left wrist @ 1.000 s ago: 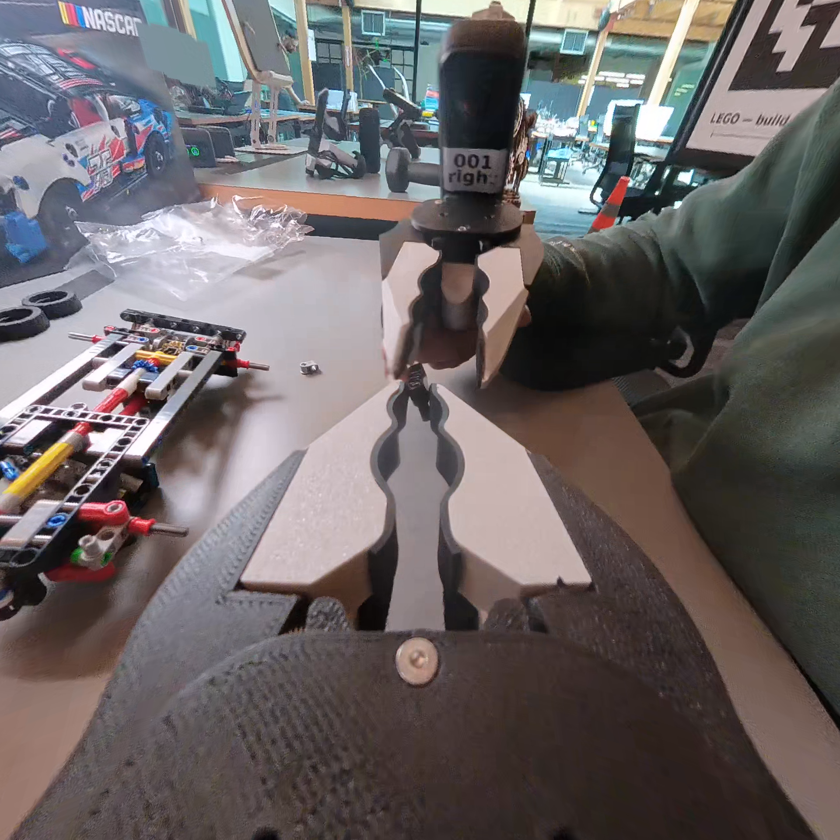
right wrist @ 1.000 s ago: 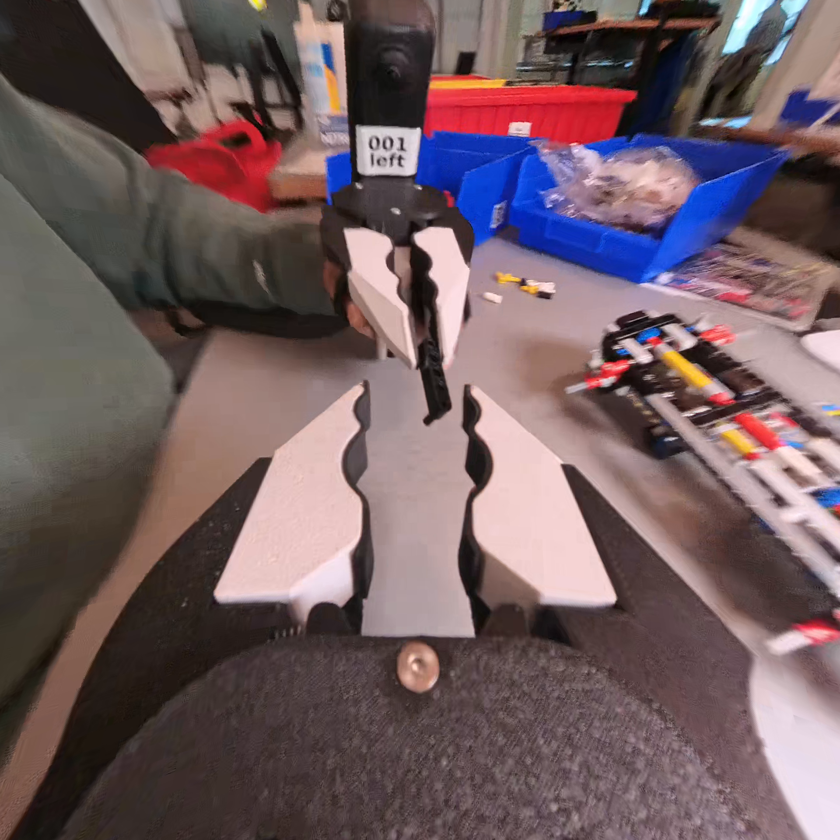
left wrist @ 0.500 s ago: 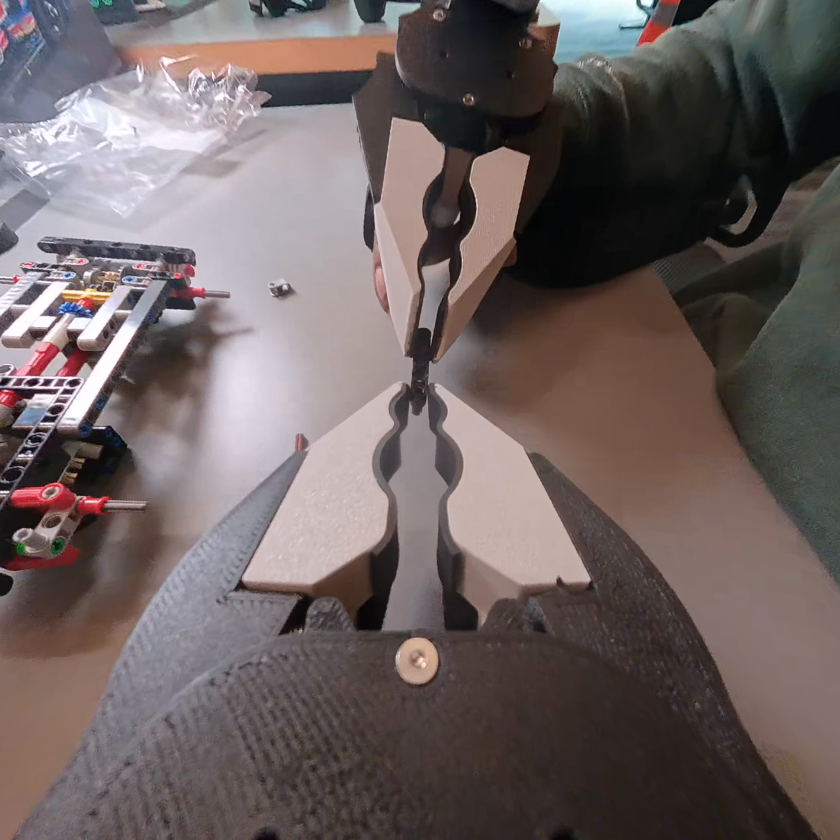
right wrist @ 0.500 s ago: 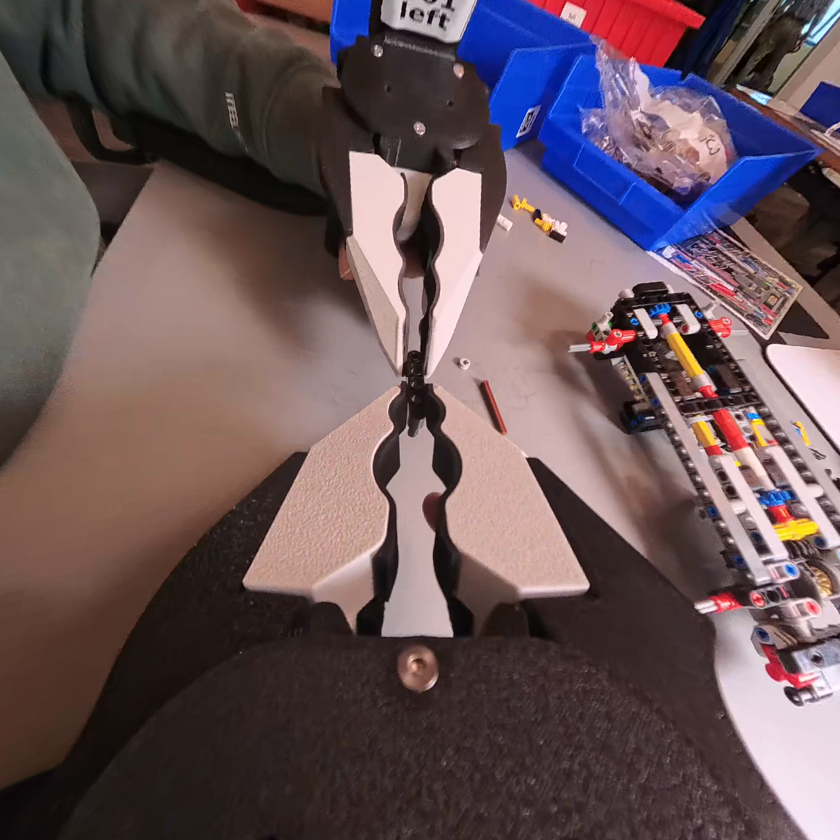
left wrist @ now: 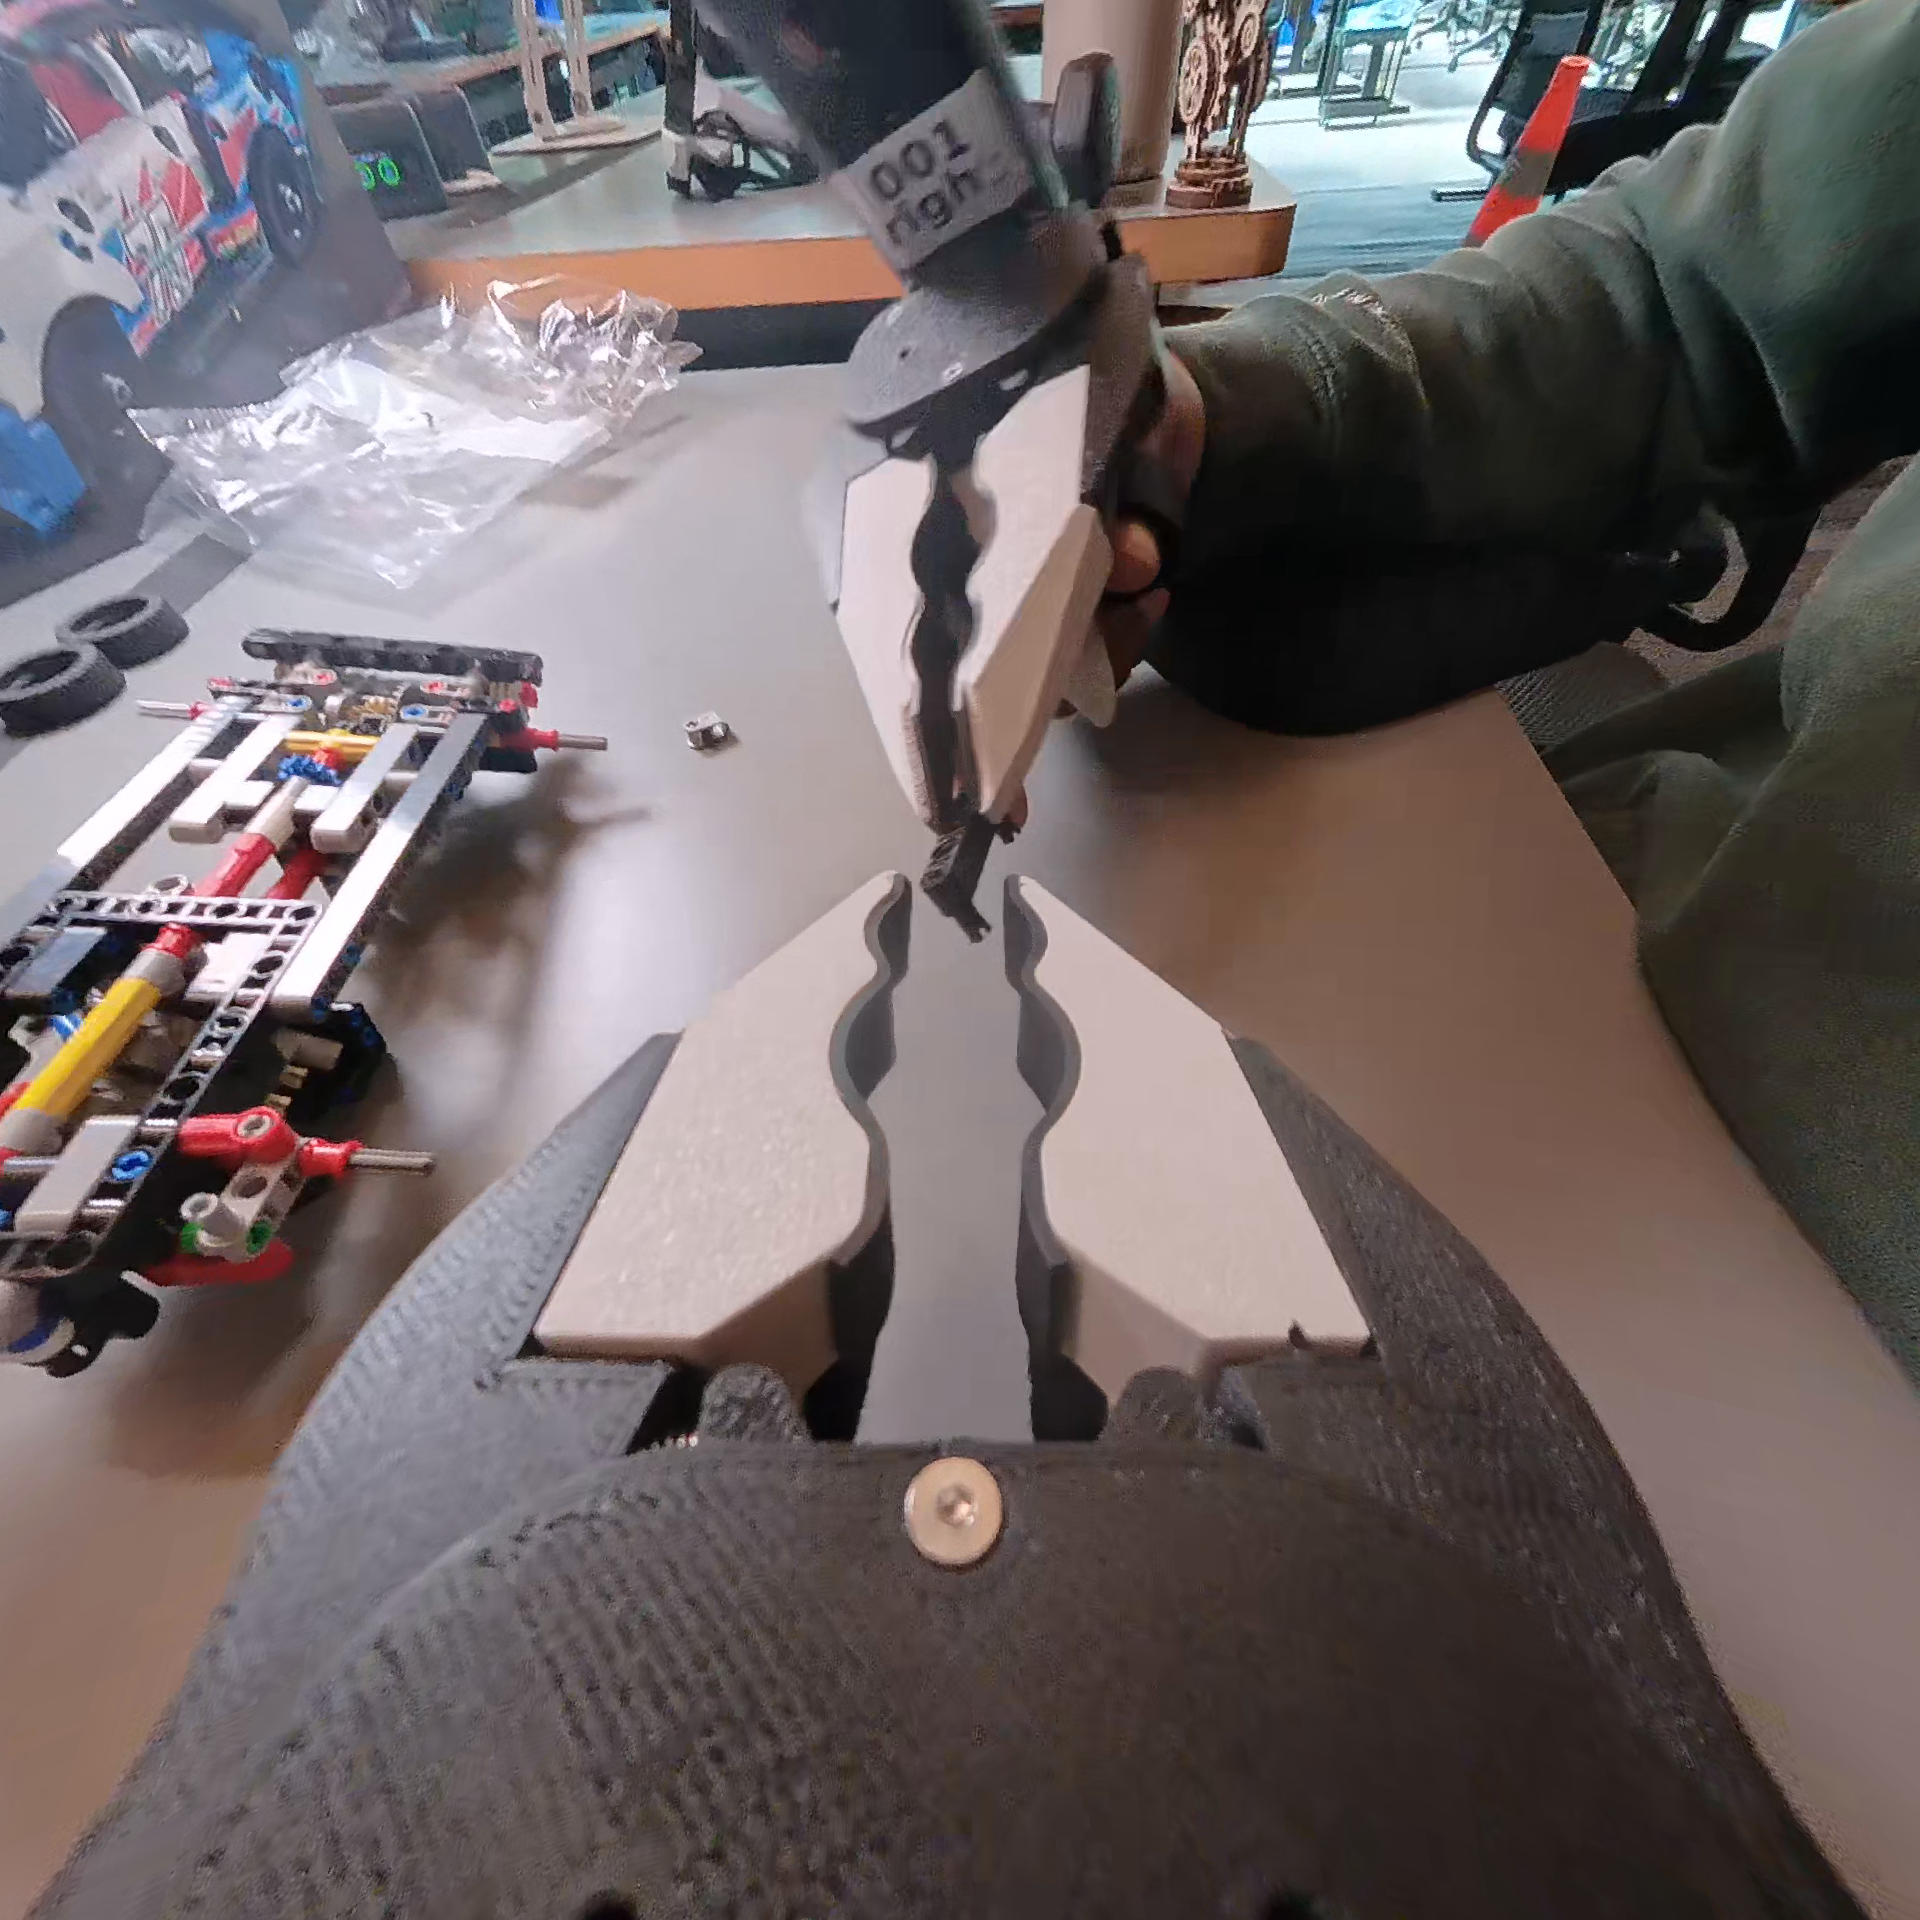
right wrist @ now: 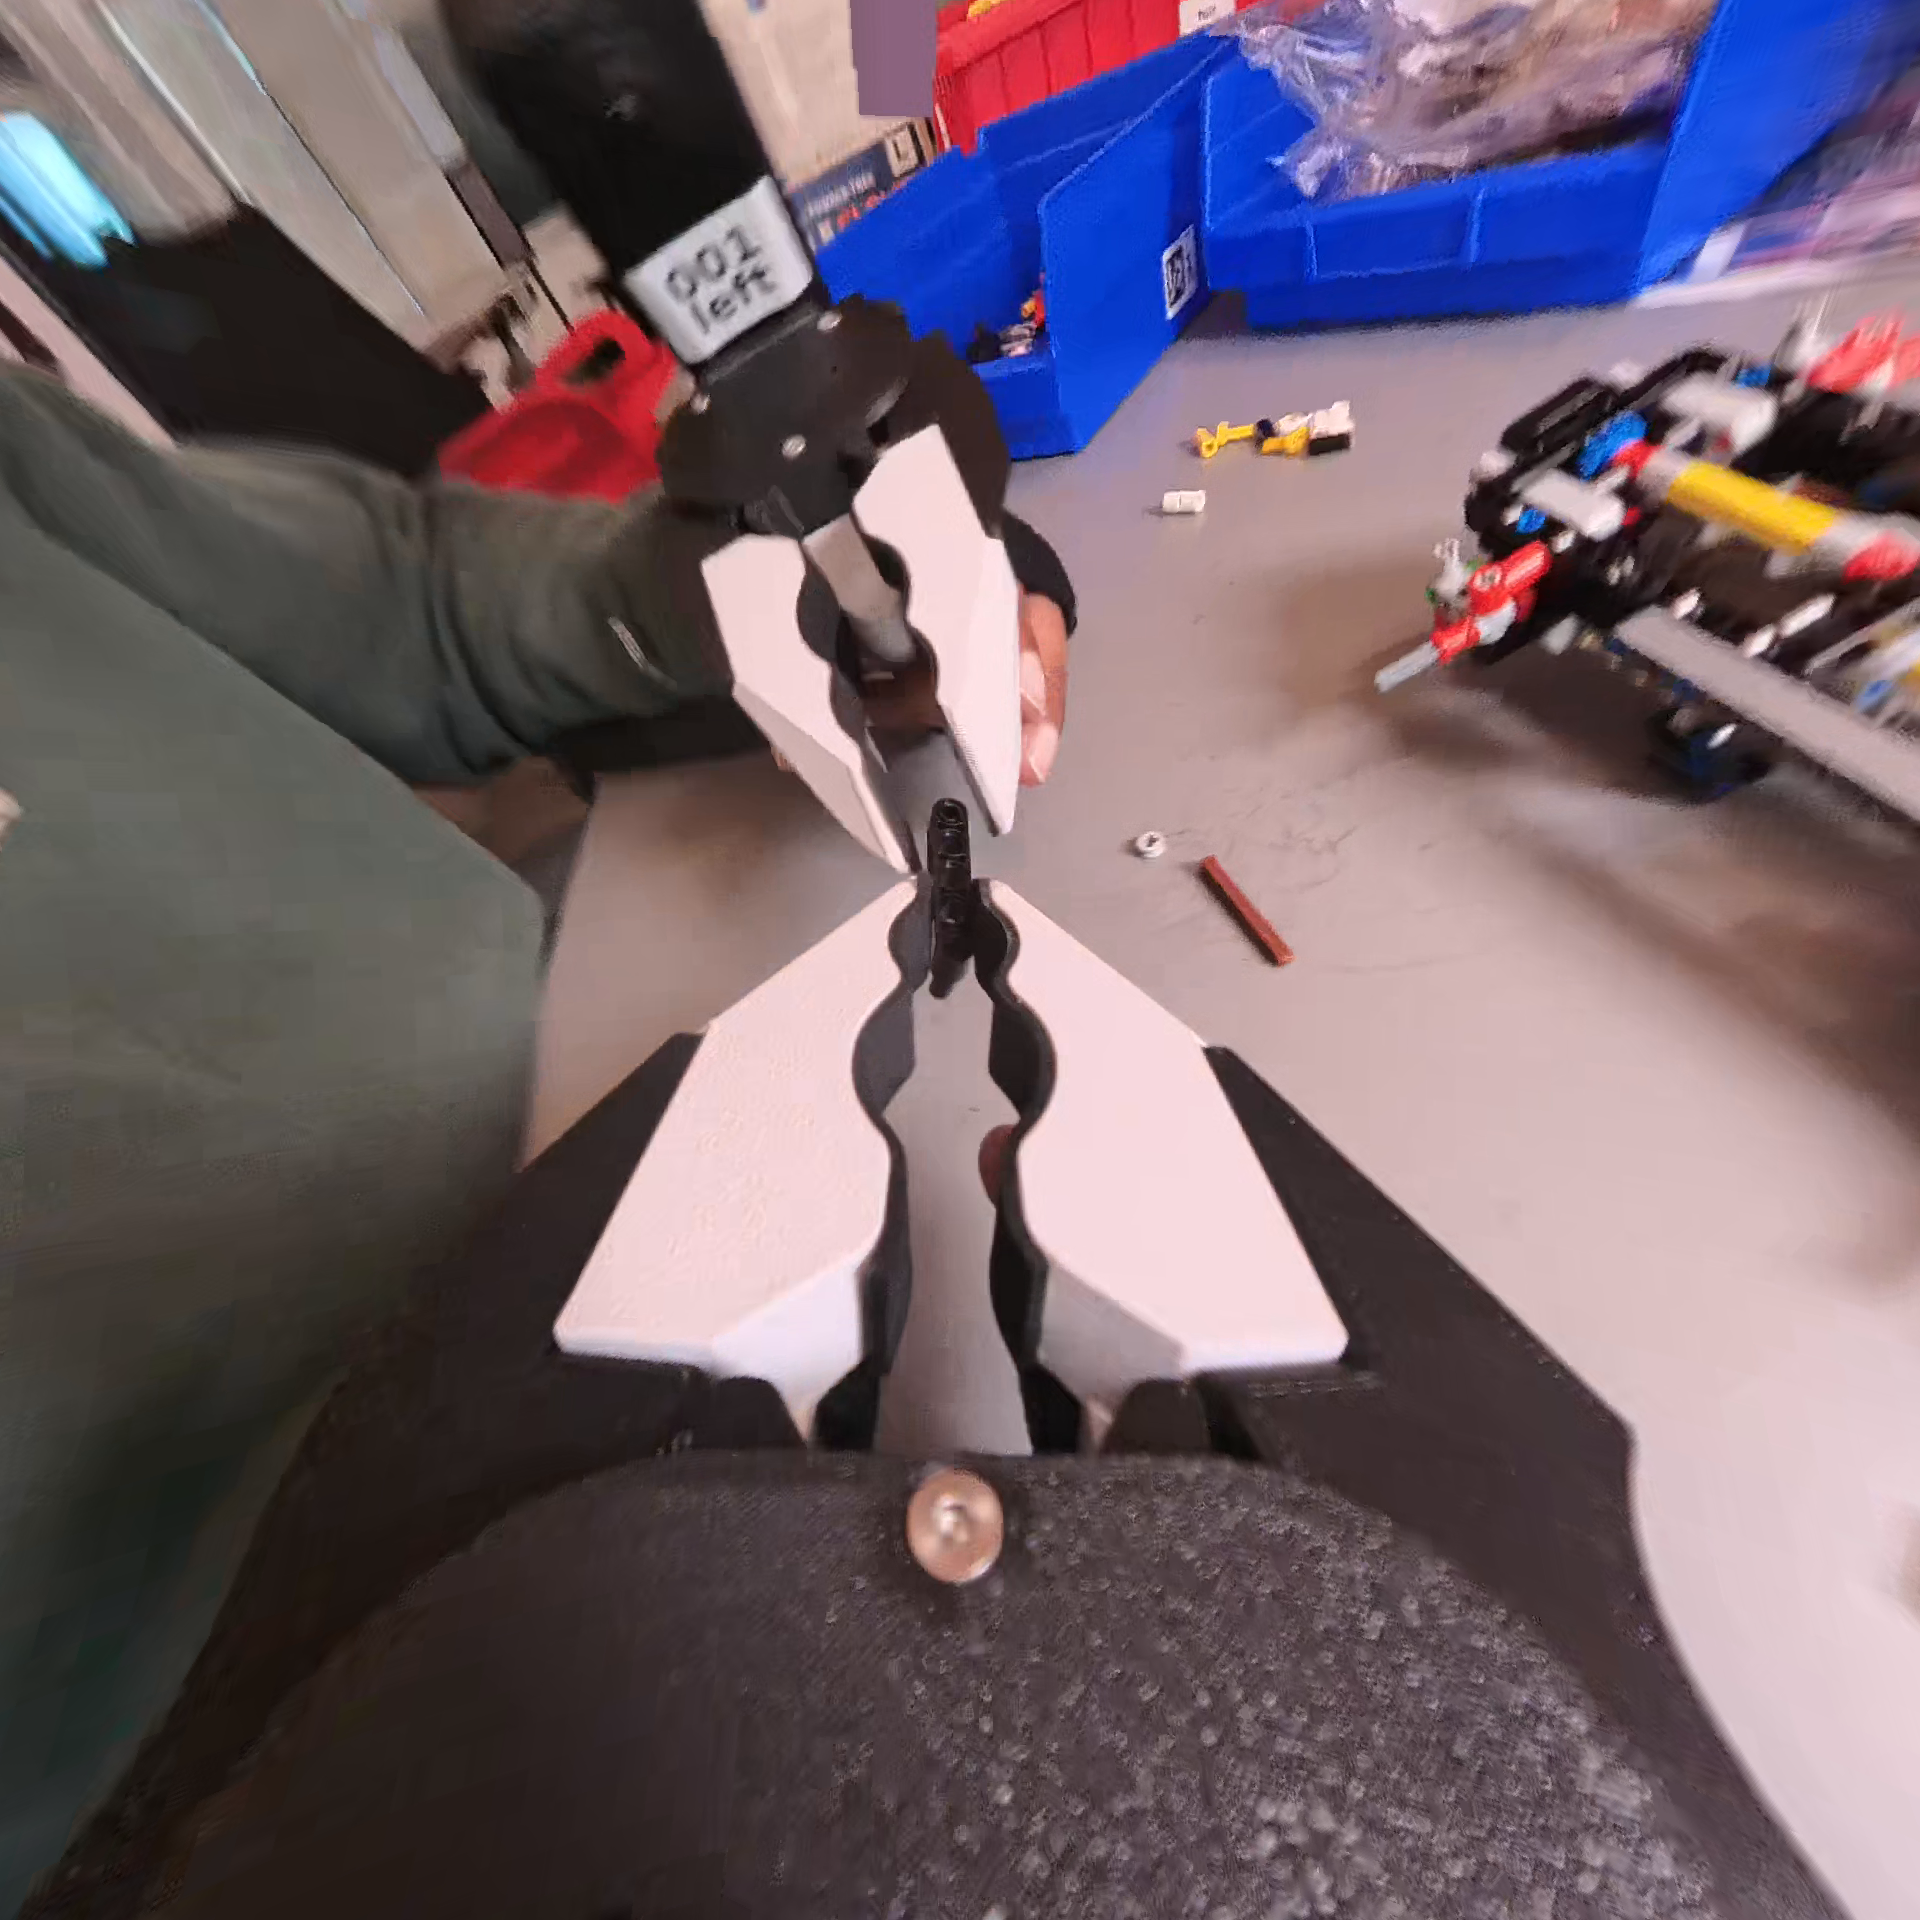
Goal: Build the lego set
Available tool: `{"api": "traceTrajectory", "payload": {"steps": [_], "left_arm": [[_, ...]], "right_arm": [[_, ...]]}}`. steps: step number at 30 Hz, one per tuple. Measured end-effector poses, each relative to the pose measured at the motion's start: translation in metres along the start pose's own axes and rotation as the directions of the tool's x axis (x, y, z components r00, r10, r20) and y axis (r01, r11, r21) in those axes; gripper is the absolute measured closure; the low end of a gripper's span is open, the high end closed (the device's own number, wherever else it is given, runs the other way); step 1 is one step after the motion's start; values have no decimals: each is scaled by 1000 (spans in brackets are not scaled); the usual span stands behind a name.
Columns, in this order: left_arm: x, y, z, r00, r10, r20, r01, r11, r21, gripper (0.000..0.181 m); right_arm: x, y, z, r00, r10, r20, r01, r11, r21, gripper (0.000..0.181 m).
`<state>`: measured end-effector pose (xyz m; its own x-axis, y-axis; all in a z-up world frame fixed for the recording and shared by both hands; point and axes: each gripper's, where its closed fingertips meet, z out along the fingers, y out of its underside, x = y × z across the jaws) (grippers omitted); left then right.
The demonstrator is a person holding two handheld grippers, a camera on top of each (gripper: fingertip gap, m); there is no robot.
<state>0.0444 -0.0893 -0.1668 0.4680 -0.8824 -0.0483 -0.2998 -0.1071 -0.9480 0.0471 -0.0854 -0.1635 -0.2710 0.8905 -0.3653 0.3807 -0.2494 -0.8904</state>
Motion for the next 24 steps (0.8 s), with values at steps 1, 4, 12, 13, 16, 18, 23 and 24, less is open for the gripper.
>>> {"api": "traceTrajectory", "payload": {"steps": [1,4,12,13,16,18,23,24], "left_arm": [[1,-2,0,1000,23,2,-23,1000,9,161],[5,-8,-3,994,111,16,-111,993,29,153],[4,-17,-6,902,399,166,-401,916,-18,152],[5,-19,-6,890,419,180,-423,906,-17,159],[6,-23,-7,856,475,206,-481,877,-24,167],[7,-25,-8,843,493,213,-500,866,-26,167],[8,-27,-9,882,433,186,-440,898,0,167],[9,-27,-9,899,404,171,-411,911,10,167]], "right_arm": [[2,-1,0,997,82,13,-82,997,9,177],[-3,-7,-3,949,286,130,-293,955,38,178],[-19,-15,-3,798,503,332,-537,843,12,178],[-18,-14,-2,782,528,332,-560,829,1,178],[-19,-12,-1,733,576,362,-611,792,-22,178],[-21,-13,-1,717,584,381,-623,782,-27,178],[-23,-16,-2,721,569,395,-613,790,-19,178],[-23,-15,-1,723,567,396,-610,792,-20,178]]}}
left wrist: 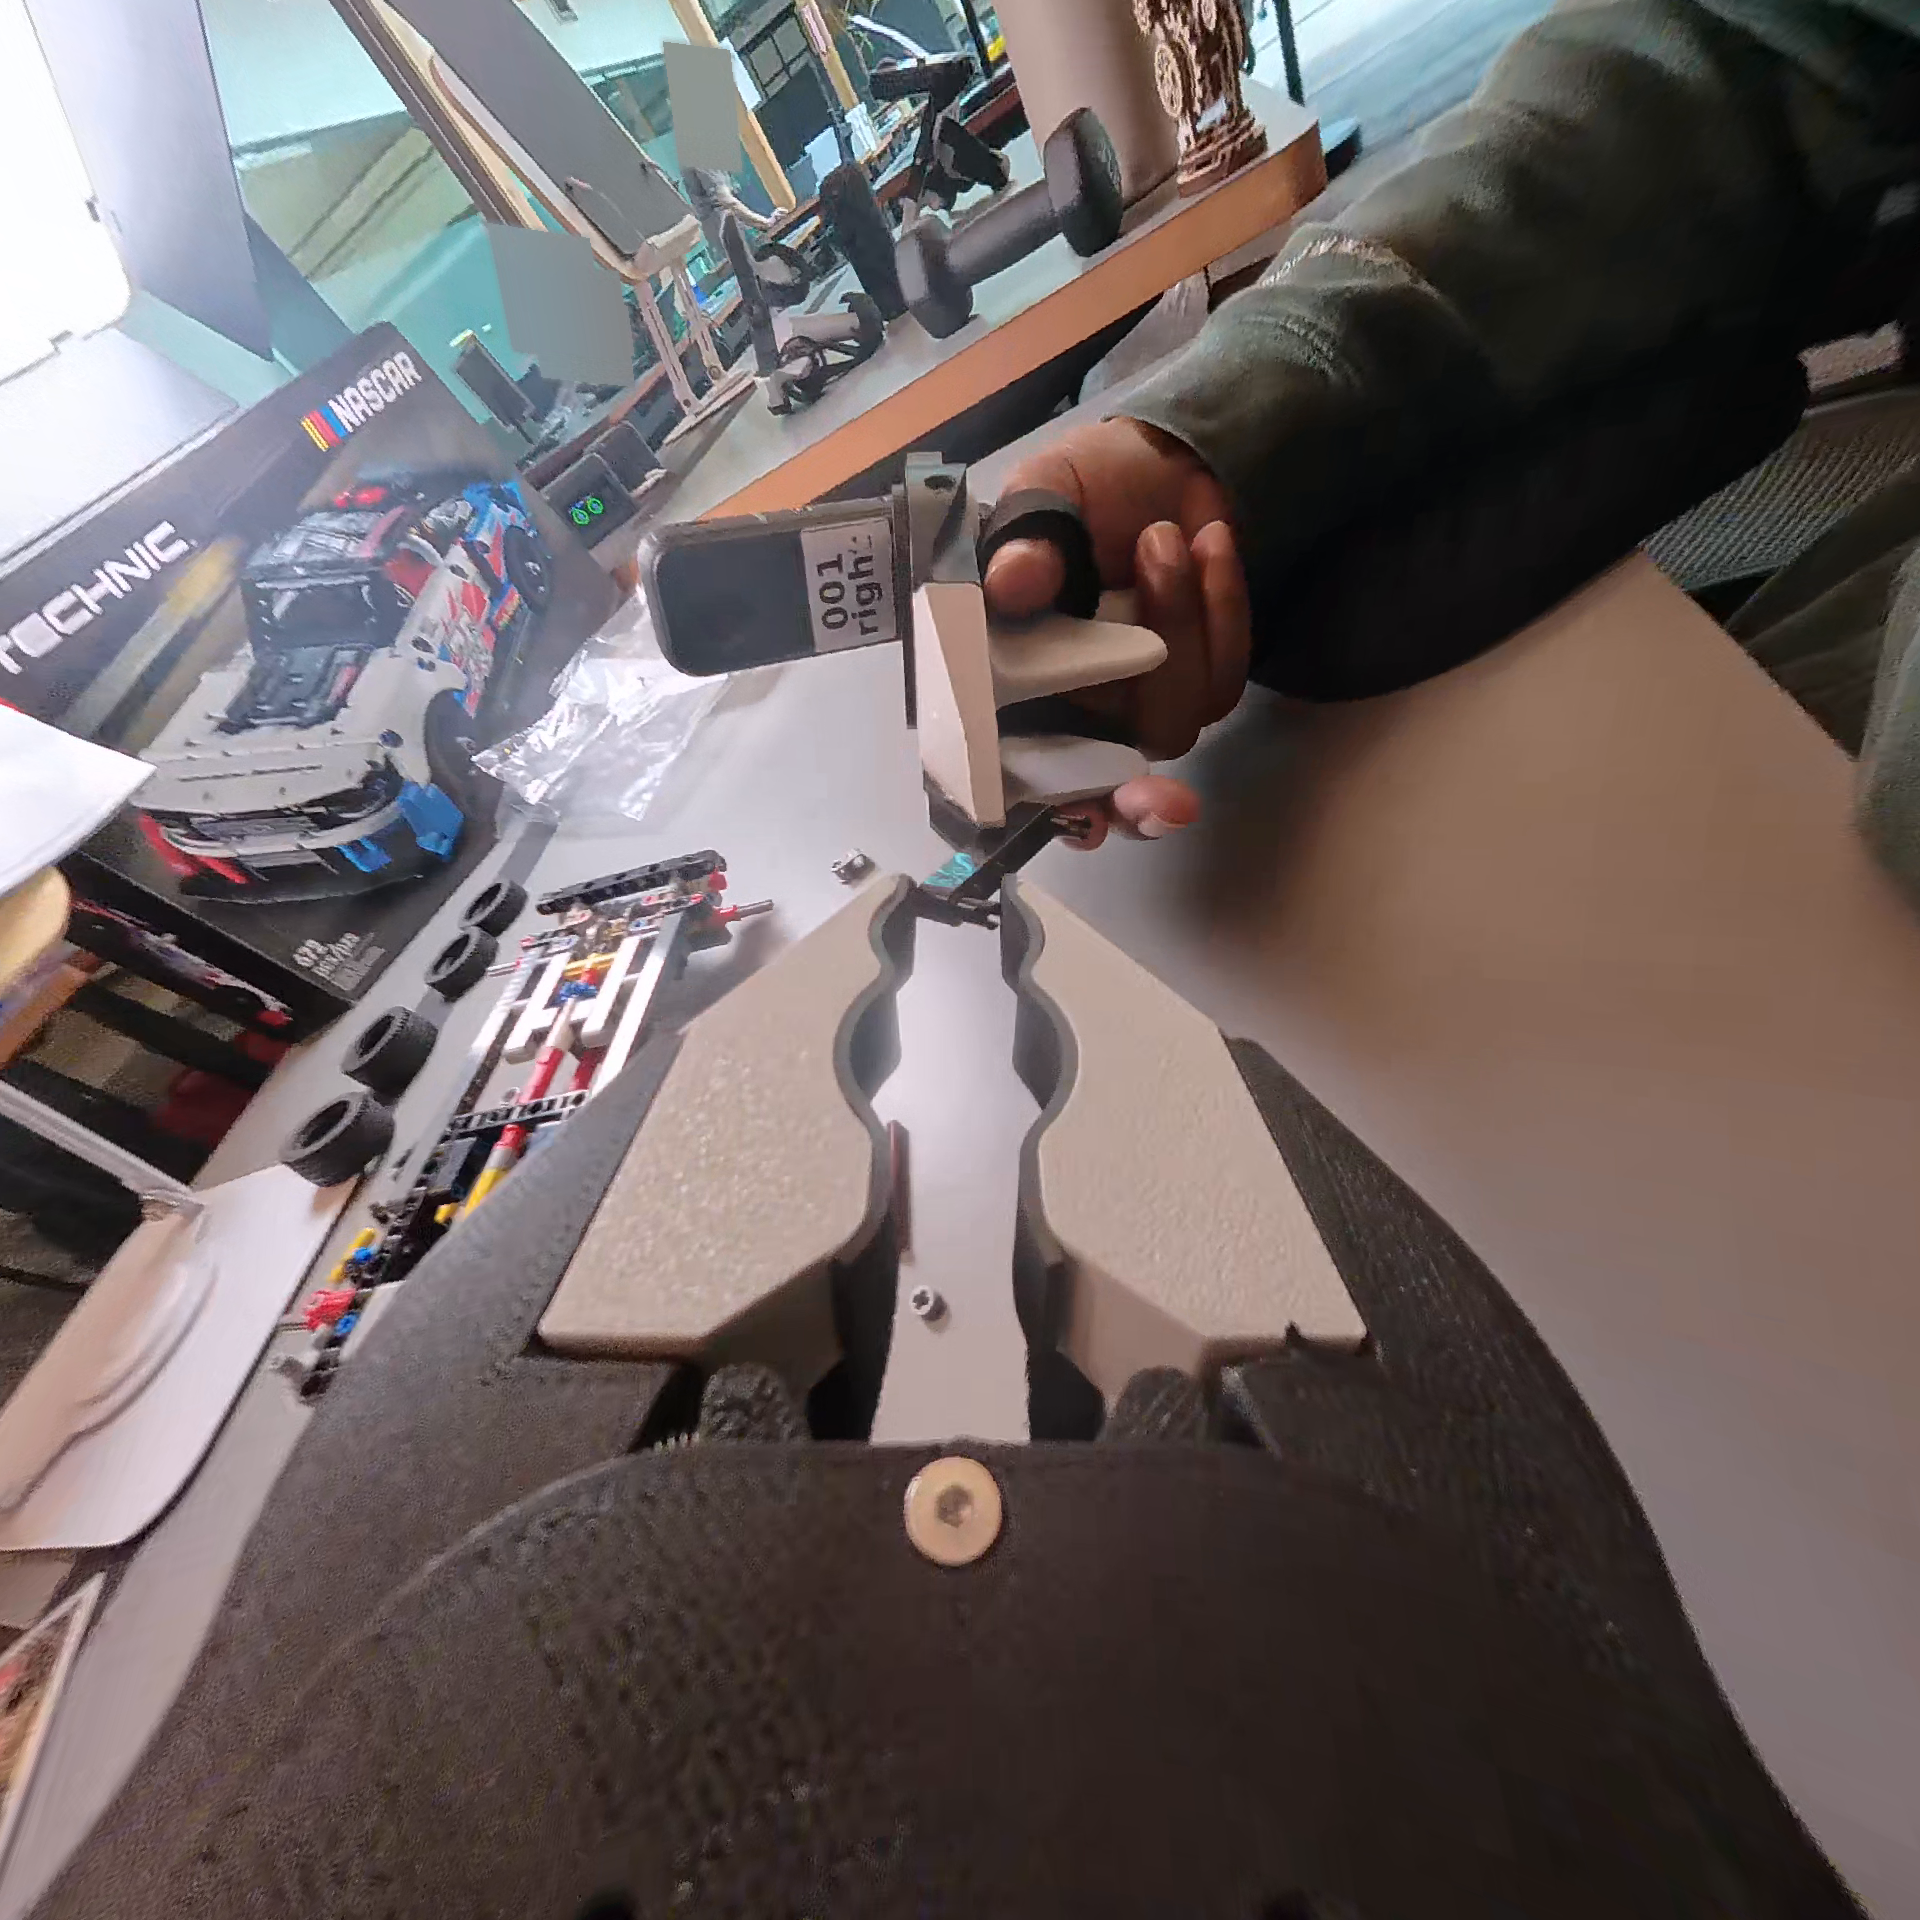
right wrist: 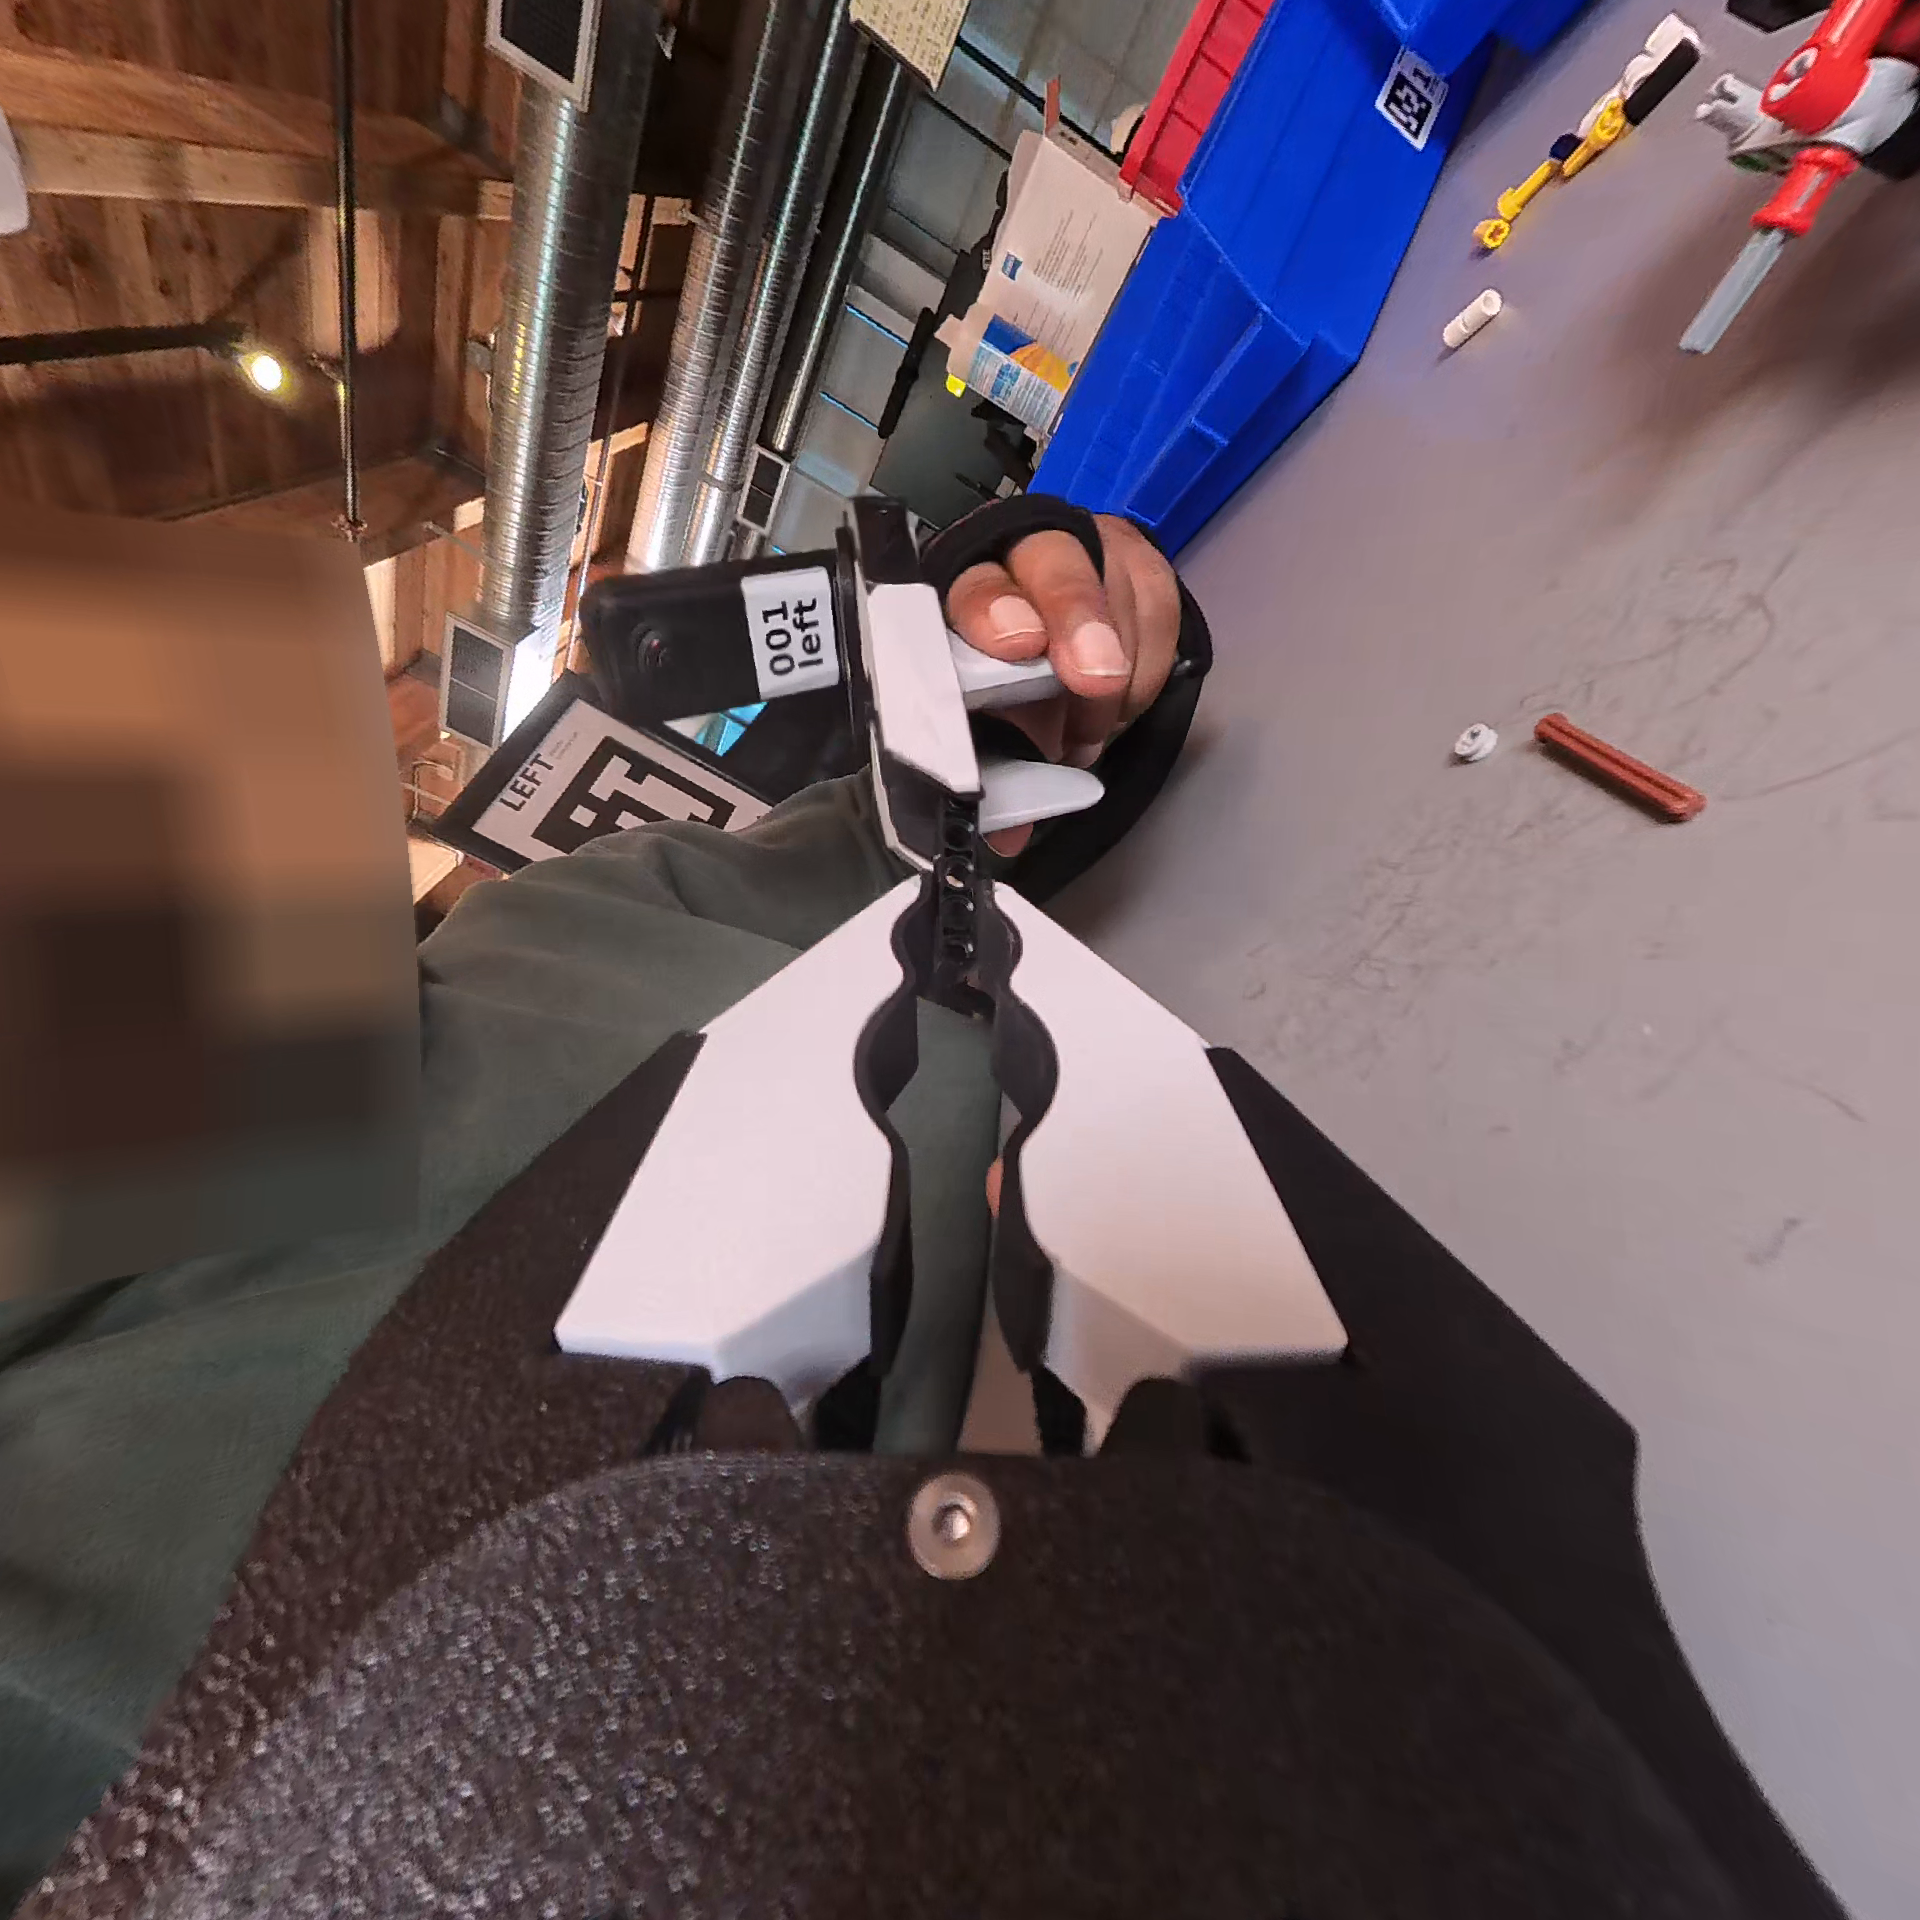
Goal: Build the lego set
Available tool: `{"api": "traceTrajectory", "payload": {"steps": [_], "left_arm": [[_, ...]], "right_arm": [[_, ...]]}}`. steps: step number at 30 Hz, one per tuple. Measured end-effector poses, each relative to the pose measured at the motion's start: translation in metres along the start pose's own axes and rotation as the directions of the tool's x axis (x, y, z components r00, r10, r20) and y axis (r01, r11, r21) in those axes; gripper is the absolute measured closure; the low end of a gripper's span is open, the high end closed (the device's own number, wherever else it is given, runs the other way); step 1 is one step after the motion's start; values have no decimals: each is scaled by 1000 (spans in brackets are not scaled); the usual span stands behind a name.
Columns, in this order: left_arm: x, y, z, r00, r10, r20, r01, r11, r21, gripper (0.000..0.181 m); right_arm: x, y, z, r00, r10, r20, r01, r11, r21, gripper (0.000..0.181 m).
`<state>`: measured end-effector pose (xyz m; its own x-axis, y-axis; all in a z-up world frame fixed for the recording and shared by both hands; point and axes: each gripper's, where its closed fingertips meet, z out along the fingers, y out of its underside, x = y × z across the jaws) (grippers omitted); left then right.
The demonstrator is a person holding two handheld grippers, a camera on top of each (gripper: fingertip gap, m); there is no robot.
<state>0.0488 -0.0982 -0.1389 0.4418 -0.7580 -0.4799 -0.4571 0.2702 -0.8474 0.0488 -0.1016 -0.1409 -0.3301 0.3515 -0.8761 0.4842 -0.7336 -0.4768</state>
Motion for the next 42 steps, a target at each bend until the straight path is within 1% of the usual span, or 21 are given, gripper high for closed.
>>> {"api": "traceTrajectory", "payload": {"steps": [4,7,11,13,14,15,17,19,22,23,24,25,26,27,29,31,33,35,36,40,42], "left_arm": [[0,-1,-1,993,-106,-45,107,994,22,167],[-3,0,-2,979,-196,-64,198,980,27,167],[-10,9,-2,922,-374,-95,376,927,-2,168],[-14,17,-2,891,-444,-91,444,896,-26,168],[-15,20,-1,876,-474,-87,472,881,-40,168],[-16,24,-1,861,-502,-86,499,865,-54,168],[-16,29,0,829,-553,-85,548,833,-78,168],[-14,33,2,793,-602,-94,595,798,-99,167],[-6,36,6,748,-652,-119,639,757,-134,167],[-4,38,7,740,-662,-118,646,748,-149,167],[-2,40,8,733,-670,-117,651,741,-163,167],[-2,41,8,726,-678,-116,658,734,-168,167],[-2,42,8,716,-688,-118,667,725,-174,167],[-1,43,8,704,-699,-125,677,713,-183,167],[4,44,8,674,-724,-148,695,689,-205,167],[10,43,9,648,-740,-183,705,673,-223,167],[13,37,8,635,-740,-224,709,672,-211,171],[13,30,6,649,-718,-253,696,694,-183,171],[14,28,5,662,-702,-262,683,709,-174,171],[19,27,5,738,-620,-267,598,784,-167,173],[21,27,6,766,-586,-265,564,810,-163,175]], "right_arm": [[-2,-1,1,1000,5,11,-5,1000,5,177],[-3,-6,-2,1000,-24,7,24,999,30,177],[0,-13,-8,984,-165,-73,169,984,51,172],[2,-20,-11,943,-297,-148,307,950,55,167],[2,-23,-14,900,-389,-197,404,914,43,163],[4,-25,-16,838,-486,-248,504,864,11,159],[7,-25,-19,679,-656,-329,672,736,-81,151],[13,-20,-18,507,-779,-369,777,598,-197,149],[25,-6,-8,256,-902,-348,836,387,-388,152],[29,-6,-6,170,-920,-352,839,323,-438,159],[31,-4,-4,101,-937,-333,839,261,-477,165],[32,-2,-1,60,-947,-315,834,221,-506,166],[34,-1,-1,35,-950,-310,826,202,-527,167],[34,0,-1,29,-953,-303,821,196,-536,169],[34,3,-1,77,-952,-295,817,230,-529,172],[29,3,-2,161,-938,-306,824,298,-482,175],[25,3,-4,276,-910,-309,817,391,-424,181],[20,4,-5,399,-867,-297,796,489,-357,181],[18,5,-6,446,-846,-291,782,527,-332,181],[14,3,-6,568,-774,-281,730,631,-262,181],[12,4,-5,608,-747,-270,707,664,-244,181]]}}
